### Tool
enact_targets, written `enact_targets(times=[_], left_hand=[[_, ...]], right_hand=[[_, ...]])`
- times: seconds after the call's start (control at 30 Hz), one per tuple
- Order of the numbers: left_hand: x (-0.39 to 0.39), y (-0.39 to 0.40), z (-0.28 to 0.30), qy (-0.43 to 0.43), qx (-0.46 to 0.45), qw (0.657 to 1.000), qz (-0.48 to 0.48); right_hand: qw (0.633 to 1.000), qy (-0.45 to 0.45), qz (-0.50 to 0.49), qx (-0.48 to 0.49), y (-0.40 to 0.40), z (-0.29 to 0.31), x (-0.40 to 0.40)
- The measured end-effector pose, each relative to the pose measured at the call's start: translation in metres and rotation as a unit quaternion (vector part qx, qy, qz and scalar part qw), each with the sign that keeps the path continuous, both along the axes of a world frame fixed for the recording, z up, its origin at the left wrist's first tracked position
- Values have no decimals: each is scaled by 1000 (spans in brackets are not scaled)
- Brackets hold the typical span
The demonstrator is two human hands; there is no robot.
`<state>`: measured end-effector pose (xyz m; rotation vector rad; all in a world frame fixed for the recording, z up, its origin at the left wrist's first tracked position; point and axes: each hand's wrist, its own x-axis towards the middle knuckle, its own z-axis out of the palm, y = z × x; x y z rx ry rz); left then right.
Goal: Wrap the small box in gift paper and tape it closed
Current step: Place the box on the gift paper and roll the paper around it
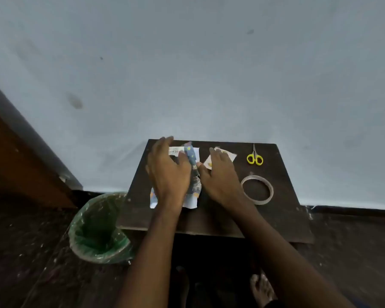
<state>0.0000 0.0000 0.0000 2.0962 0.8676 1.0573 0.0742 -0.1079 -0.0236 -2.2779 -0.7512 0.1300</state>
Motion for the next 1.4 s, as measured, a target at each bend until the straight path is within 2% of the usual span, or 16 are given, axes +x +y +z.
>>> enact_targets(times=[0.03, 0.1, 0.23, 0.33, 0.4, 0.6, 0.7, 0.83, 0.9, 1.03, 1.17, 1.23, 1.33, 1.4], left_hand=[[-2, 7, 3, -31, -39, 999, 0], [-9, 19, 7, -22, -48, 998, 22], [-23, 33, -8, 127, -58, 990, 7], [-22, 32, -9, 184, -89, 979, -16], [-21, 32, -9, 189, -119, 974, -27], [-23, 34, -4, 189, -175, 966, -24], [-25, 30, 0, 142, -255, 955, -54], [-25, 29, -2, 122, -304, 941, -89], [-24, 26, 0, 134, -301, 937, -113], [-20, 17, -1, 178, -237, 947, -121], [-17, 19, -3, 179, -236, 948, -117], [-16, 21, -4, 184, -222, 951, -113], [-13, 20, -8, 198, -205, 952, -109], [-9, 20, -11, 210, -200, 952, -96]], right_hand=[[1000, -13, 3, 21, 1, 1, -1], [998, -49, 21, 28, -2, 5, -5], [998, -54, 37, 7, -1, 3, -11], [999, -11, 26, 20, 12, 3, -11], [998, 11, 34, 44, 19, 2, -12], [983, 166, -11, 75, 22, 0, -6], [954, 270, -24, 129, 24, -1, -5], [923, 330, -60, 187, 25, 0, -2], [907, 360, -66, 207, 25, 0, -2], [891, 387, -79, 223, 22, 0, -2], [877, 414, -80, 229, 23, 0, -1], [881, 402, -84, 234, 22, 0, 0], [942, 262, -109, 181, 21, 1, 0], [964, 194, -109, 144, 23, -2, -5]])
